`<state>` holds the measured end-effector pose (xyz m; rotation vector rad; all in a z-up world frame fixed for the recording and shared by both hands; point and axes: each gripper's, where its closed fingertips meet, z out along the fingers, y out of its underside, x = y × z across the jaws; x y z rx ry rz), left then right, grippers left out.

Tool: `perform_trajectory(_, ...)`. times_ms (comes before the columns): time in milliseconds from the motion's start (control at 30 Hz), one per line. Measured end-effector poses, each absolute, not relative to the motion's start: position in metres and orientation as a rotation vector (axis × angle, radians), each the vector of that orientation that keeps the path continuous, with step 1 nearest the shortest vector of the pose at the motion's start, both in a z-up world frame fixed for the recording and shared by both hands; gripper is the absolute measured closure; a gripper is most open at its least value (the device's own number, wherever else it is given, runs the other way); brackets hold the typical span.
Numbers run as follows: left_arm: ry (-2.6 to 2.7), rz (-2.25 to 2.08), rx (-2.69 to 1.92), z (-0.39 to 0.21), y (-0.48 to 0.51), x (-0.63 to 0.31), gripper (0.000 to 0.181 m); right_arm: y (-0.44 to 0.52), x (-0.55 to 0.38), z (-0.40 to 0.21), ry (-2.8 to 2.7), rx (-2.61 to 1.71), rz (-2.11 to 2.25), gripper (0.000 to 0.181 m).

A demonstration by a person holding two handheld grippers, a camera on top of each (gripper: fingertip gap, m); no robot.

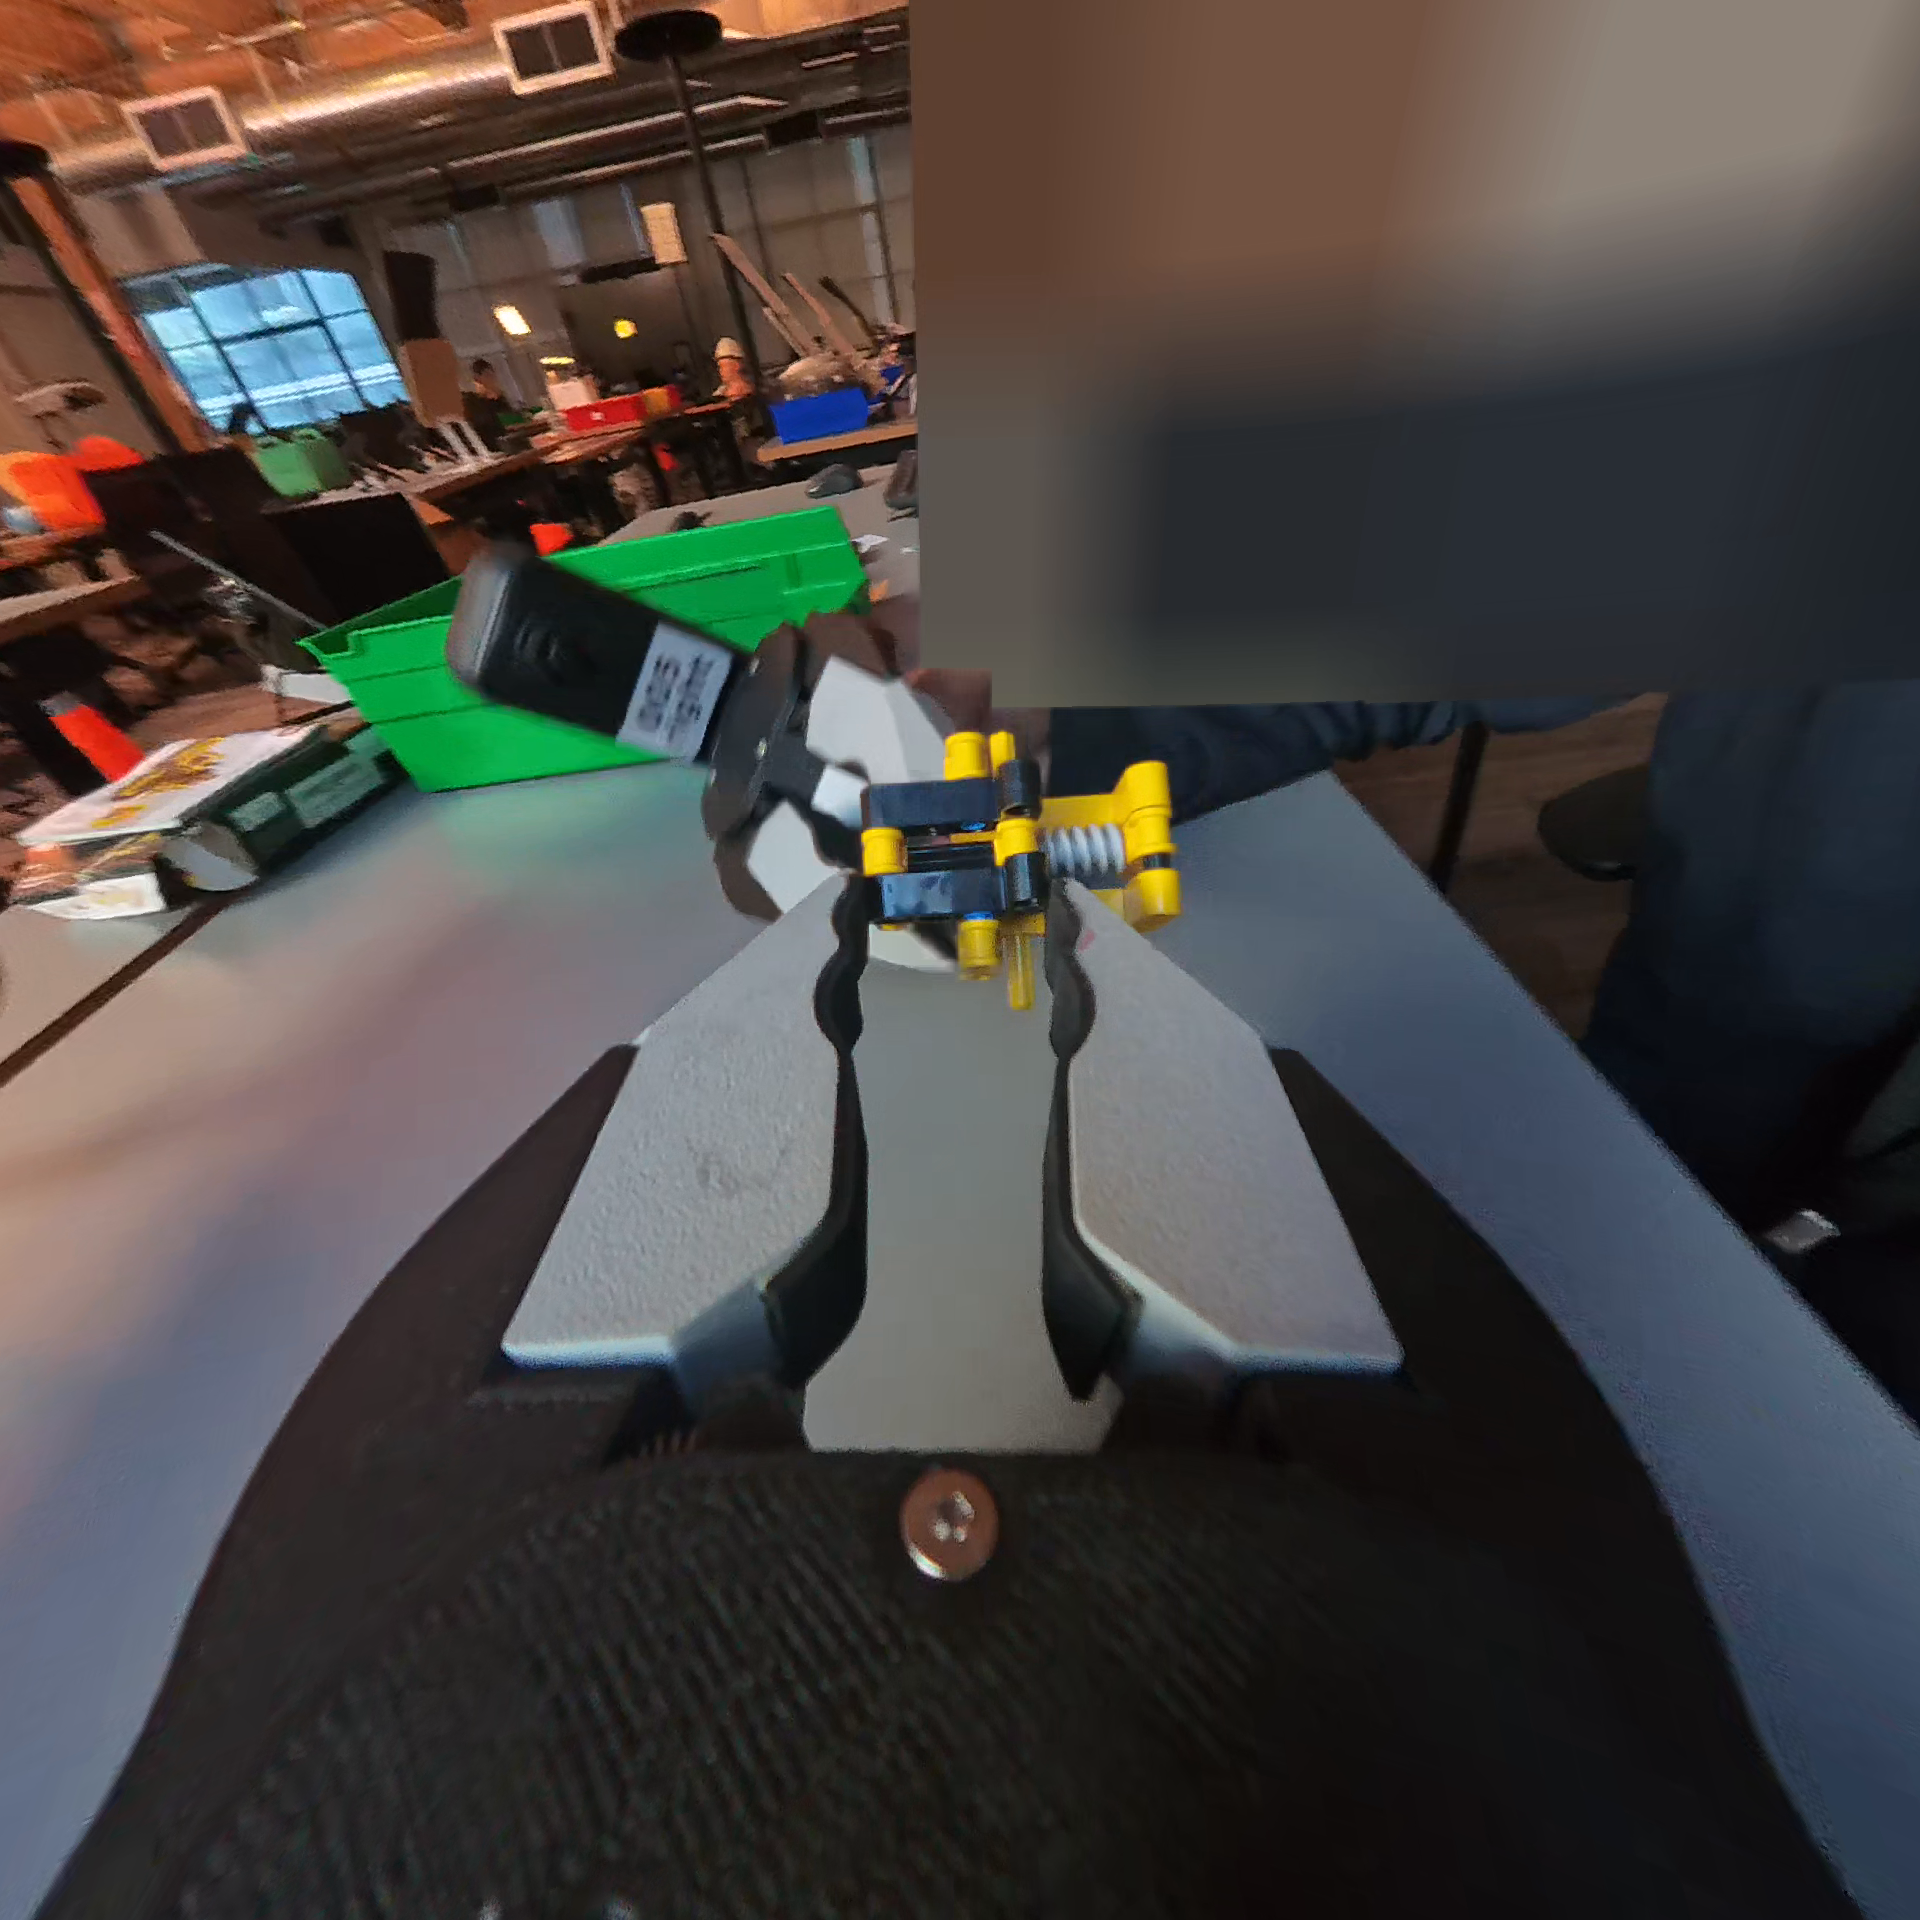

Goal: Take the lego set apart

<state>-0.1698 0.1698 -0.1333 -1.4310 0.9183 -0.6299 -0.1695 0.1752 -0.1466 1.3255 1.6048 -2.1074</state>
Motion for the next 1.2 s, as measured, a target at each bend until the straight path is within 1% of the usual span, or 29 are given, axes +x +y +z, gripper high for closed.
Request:
perform_trajectory(33, 0.903, -0.611, -1.455, -0.136, 0.173, -0.174, 0.150, 0.185, -0.172, -0.146, 1.725, 1.410, -2.128, 0.153)
perform_trajectory(133, 0.832, -0.645, -1.516, -0.142, 0.182, -0.182, 0.150, 0.197, -0.170, -0.130, 2.184, 1.519, -2.186, 0.148)
perform_trajectory(200, 0.830, -0.657, -1.536, -0.143, 0.183, -0.181, 0.150, 0.189, -0.171, -0.123, 2.420, 1.517, -2.164, 0.152)
perform_trajectory(267, 0.841, -0.649, -1.560, -0.147, 0.183, -0.180, 0.150, 0.183, -0.174, -0.131, 2.590, 1.543, -2.054, 0.166)
perform_trajectory(400, 0.839, -0.623, -1.580, -0.149, 0.185, -0.181, 0.150, 0.183, -0.183, -0.142, 2.714, 1.631, -1.938, 0.171)
perform_trajectory(600, 0.897, -0.569, -1.647, -0.156, 0.184, -0.191, 0.152, 0.189, -0.183, -0.142, 2.757, 1.664, -1.927, 0.172)
perform_trajectory(633, 0.894, -0.570, -1.634, -0.151, 0.183, -0.195, 0.150, 0.188, -0.180, -0.142, 2.689, 1.646, -1.939, 0.172)
perform_trajectory(667, 0.886, -0.583, -1.616, -0.146, 0.181, -0.197, 0.144, 0.188, -0.180, -0.141, 2.616, 1.660, -1.952, 0.172)
perform_trajectory(700, 0.872, -0.610, -1.618, -0.144, 0.181, -0.196, 0.132, 0.192, -0.184, -0.141, 2.595, 1.709, -1.967, 0.172)
perform_trajectory(733, 0.862, -0.662, -1.643, -0.144, 0.179, -0.192, 0.116, 0.193, -0.186, -0.144, 2.661, 1.722, -1.928, 0.172)
perform_trajectory(767, 0.866, -0.725, -1.674, -0.146, 0.176, -0.185, 0.108, 0.192, -0.187, -0.149, 2.761, 1.724, -1.843, 0.172)
perform_trajectory(800, 0.874, -0.770, -1.699, -0.149, 0.174, -0.179, 0.108, 0.188, -0.186, -0.152, 2.865, 1.684, -1.777, 0.172)
perform_trajectory(833, 0.866, -0.771, -1.725, -0.154, 0.176, -0.176, 0.115, 0.181, -0.185, -0.153, 2.940, 1.615, -1.751, 0.172)
perform_trajectory(867, 0.882, -0.777, -1.724, -0.157, 0.175, -0.173, 0.118, 0.177, -0.185, -0.156, 2.992, 1.580, -1.713, 0.172)
perform_trajectory(900, 0.909, -0.793, -1.716, -0.159, 0.172, -0.170, 0.125, 0.178, -0.185, -0.160, 3.037, 1.591, -1.643, 0.172)
perform_trajectory(1033, 0.940, -0.818, -1.735, -0.166, 0.167, -0.168, 0.126, 0.170, -0.181, -0.164, 3.089, 1.479, -1.632, 0.172)
perform_trajectory(1067, 0.931, -0.848, -1.734, -0.164, 0.166, -0.168, 0.130, 0.169, -0.181, -0.165, 3.102, 1.465, -1.623, 0.172)
perform_trajectory(1100, 0.904, -0.906, -1.726, -0.160, 0.165, -0.171, 0.130, 0.170, -0.182, -0.164, 3.113, 1.476, -1.618, 0.172)
perform_trajectory(1133, 0.858, -0.973, -1.709, -0.154, 0.165, -0.174, 0.134, 0.170, -0.182, -0.166, 3.113, 1.478, -1.602, 0.172)
perform_trajectory(1200, 0.805, -1.018, -1.658, -0.144, 0.168, -0.180, 0.156, 0.168, -0.182, -0.169, 3.087, 1.469, -1.600, 0.172)
